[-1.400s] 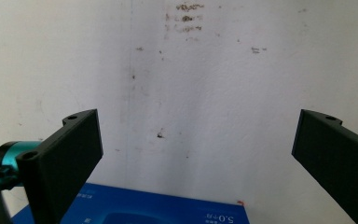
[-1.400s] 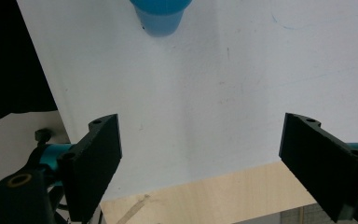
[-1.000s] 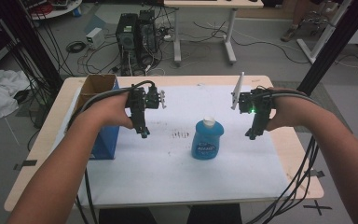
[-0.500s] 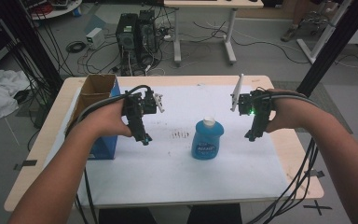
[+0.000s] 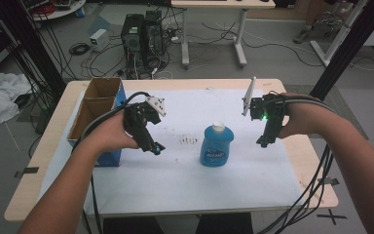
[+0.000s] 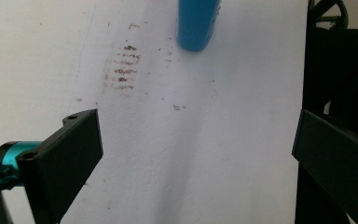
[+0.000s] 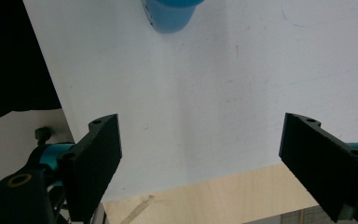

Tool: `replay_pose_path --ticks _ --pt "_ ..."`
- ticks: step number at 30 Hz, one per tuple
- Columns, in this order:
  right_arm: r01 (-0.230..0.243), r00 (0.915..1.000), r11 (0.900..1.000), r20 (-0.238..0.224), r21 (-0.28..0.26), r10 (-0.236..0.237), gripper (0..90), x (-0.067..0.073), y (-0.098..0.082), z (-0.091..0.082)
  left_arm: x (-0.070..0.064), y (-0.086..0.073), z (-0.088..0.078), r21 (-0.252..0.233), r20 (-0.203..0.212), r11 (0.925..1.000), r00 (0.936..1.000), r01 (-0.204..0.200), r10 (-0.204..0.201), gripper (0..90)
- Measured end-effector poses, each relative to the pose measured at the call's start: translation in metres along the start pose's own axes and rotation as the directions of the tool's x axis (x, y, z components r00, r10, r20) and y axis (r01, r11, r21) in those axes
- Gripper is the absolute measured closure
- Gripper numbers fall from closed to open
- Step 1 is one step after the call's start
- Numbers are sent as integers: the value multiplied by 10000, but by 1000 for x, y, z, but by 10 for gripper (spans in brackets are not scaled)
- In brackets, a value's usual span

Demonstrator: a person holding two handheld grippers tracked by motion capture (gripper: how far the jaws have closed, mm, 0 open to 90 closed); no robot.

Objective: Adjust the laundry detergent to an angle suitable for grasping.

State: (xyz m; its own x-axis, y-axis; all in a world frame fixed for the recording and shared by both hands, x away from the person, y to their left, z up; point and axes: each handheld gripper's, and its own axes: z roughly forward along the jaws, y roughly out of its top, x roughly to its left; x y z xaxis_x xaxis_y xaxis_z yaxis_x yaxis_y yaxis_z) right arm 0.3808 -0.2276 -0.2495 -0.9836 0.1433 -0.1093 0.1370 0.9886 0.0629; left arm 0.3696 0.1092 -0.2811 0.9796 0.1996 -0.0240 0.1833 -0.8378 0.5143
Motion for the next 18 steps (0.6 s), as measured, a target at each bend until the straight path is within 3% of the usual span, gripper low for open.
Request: replay_pose_path --ticks 2,9,14,18 --pt "8 10000 10000 -30 -17 -8 121 0 0 0 -4 -1 0 -445 51 9990 10000 15 -13 17" --pt "-10 10000 10000 31 -36 10 122 -1 -4 0 -9 2 6 -1229 170 9924 9998 -86 107 17" --pt "-55 10000 10000 -9 -13 55 122 0 -5 -1 -8 5 12 -1756 110 9844 9999 74 -55 17" --pt "-108 9999 9999 -6 -4 108 121 1 -5 -1 -8 7 17 -2282 137 9734 9997 217 -191 17"
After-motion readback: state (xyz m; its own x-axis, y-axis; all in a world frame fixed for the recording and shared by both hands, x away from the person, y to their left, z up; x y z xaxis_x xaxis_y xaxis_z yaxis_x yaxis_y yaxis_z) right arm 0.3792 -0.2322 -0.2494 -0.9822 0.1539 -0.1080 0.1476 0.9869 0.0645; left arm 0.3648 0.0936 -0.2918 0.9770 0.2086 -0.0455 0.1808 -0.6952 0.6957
